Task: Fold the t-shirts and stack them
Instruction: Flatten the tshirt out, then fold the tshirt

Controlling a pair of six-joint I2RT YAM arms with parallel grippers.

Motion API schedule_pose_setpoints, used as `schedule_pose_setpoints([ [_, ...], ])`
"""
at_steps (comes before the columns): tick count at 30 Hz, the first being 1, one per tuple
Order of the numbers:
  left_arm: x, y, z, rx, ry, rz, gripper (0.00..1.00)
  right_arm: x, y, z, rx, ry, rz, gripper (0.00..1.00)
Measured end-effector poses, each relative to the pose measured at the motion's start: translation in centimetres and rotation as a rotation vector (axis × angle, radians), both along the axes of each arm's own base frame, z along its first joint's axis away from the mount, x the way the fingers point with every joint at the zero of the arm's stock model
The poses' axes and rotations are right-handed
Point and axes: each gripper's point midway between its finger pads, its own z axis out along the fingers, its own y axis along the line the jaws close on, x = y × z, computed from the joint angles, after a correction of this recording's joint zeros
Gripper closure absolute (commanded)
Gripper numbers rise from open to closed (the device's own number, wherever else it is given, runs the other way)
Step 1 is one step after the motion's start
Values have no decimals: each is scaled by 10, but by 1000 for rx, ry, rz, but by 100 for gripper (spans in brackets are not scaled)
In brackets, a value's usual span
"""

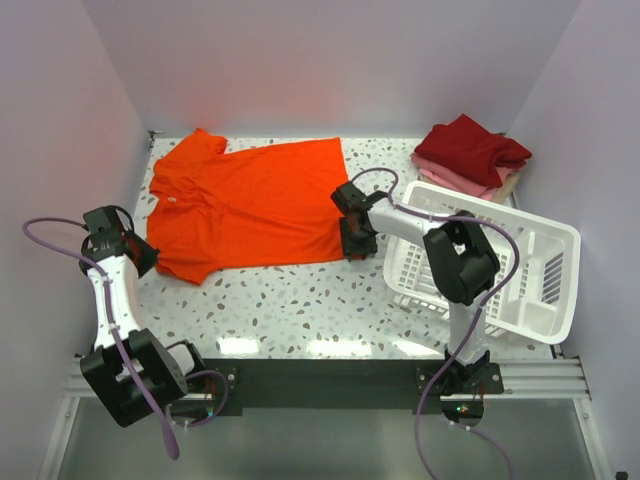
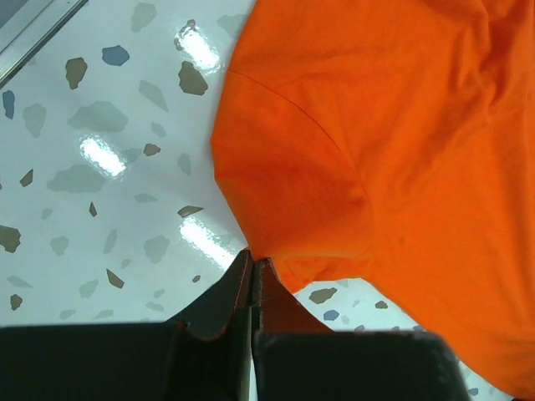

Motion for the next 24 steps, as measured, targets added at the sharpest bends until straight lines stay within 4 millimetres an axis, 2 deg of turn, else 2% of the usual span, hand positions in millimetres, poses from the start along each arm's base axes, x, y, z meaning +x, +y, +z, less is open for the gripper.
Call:
schedule_pose_setpoints([
  [2,0,-1,0,-6,-2,-4,100,1,0,0,-1,-2,8,69],
  [3,0,-2,0,-9,-2,-5,100,1,0,1,-1,-3,13,79],
  [9,-3,-9,3,-32,-10,-17,100,-2,-3,5,-23,12,49,100],
  [14,-5,-15,12,-35,-52,-14,100,-11,-12,8,-64,51,89,100],
  [18,-12,-24,8,-57,-70,-14,100,-22,-22,13,-96,89,124,100],
  [24,-26,-34,10,-40,-77,-14,100,-27,-28,31,-114,103,177,100],
])
